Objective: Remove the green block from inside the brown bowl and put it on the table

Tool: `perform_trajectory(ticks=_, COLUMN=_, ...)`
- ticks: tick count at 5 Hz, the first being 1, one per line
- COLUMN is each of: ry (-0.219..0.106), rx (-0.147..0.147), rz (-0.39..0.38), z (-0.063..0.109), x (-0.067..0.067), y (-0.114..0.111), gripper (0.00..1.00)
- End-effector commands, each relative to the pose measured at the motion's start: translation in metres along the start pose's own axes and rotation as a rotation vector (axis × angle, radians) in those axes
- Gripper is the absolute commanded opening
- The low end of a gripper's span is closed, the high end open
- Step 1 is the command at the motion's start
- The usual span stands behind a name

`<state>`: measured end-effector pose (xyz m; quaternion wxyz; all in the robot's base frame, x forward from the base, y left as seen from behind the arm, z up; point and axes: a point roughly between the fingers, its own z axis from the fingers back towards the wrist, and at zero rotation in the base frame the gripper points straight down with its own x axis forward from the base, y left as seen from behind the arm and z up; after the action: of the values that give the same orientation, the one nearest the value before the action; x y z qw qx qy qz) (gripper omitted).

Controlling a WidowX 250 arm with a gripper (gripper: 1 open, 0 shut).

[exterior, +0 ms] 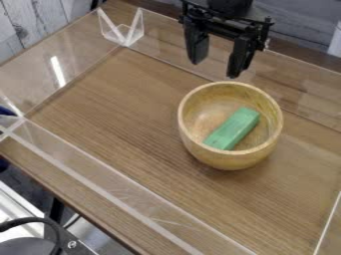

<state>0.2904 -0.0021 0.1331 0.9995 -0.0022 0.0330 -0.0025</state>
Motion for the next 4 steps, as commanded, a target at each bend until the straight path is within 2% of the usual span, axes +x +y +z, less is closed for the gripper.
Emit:
perform_trajectory(ticks=1, ry=0.014, rx=0.001, rz=-0.016, z=-0.011, x=-0.003, y=-0.006, gripper=1.00)
perform_trajectory(ticks=2, ry=0.032, rx=0.004, rz=-0.041, z=-0.028, x=-0.010, y=-0.011, gripper=1.00)
perform_trajectory(ticks=4, ry=0.045, rx=0.009, rz=-0.073, z=-0.052, x=-0.010, y=-0.018, gripper=1.00)
